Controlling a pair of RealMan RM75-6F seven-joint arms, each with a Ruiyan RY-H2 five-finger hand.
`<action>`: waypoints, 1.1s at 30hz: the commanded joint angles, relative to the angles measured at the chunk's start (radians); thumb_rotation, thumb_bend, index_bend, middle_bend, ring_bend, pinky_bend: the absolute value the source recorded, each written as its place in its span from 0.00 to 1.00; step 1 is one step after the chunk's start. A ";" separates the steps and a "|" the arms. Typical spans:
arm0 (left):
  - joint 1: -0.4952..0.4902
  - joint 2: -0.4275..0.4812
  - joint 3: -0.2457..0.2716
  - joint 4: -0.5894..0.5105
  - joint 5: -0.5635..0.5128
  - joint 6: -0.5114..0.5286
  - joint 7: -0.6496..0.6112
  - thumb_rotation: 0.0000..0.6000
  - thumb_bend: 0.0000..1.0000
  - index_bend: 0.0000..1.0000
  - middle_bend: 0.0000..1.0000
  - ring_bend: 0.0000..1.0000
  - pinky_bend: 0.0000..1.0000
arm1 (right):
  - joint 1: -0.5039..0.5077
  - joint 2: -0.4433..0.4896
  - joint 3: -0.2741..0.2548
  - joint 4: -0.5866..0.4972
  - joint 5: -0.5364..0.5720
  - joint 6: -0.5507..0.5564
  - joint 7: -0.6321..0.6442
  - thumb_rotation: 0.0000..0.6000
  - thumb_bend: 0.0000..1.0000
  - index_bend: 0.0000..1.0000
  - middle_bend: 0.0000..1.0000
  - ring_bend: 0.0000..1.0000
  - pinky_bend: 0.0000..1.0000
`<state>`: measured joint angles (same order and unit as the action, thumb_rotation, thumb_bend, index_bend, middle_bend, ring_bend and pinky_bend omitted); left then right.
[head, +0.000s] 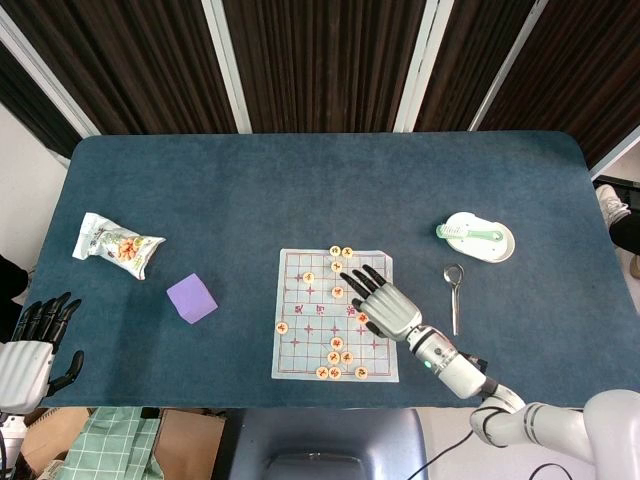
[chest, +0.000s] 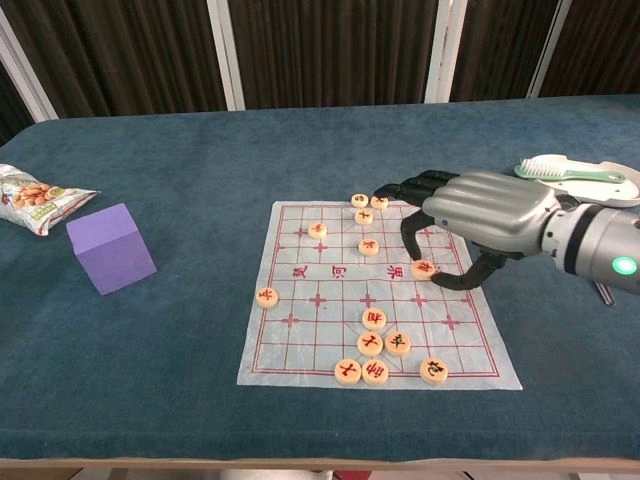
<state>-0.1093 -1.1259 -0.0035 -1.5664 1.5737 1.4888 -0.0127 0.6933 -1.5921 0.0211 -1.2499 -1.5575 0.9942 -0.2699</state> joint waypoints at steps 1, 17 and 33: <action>0.000 0.000 0.001 -0.001 0.002 0.000 0.005 1.00 0.46 0.00 0.00 0.00 0.01 | -0.042 0.045 -0.054 -0.042 -0.051 0.057 0.008 1.00 0.56 0.69 0.09 0.00 0.00; 0.003 0.005 0.004 -0.009 0.007 0.005 -0.007 1.00 0.46 0.00 0.00 0.00 0.01 | -0.115 -0.001 -0.127 0.080 -0.122 0.123 0.046 1.00 0.56 0.67 0.09 0.00 0.00; 0.005 0.006 -0.002 -0.009 -0.001 0.008 -0.033 1.00 0.46 0.00 0.00 0.00 0.01 | -0.150 0.019 -0.119 0.039 -0.118 0.148 -0.012 1.00 0.56 0.47 0.09 0.00 0.00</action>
<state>-0.1047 -1.1199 -0.0053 -1.5757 1.5724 1.4961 -0.0453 0.5446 -1.5753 -0.0984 -1.2077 -1.6759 1.1408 -0.2805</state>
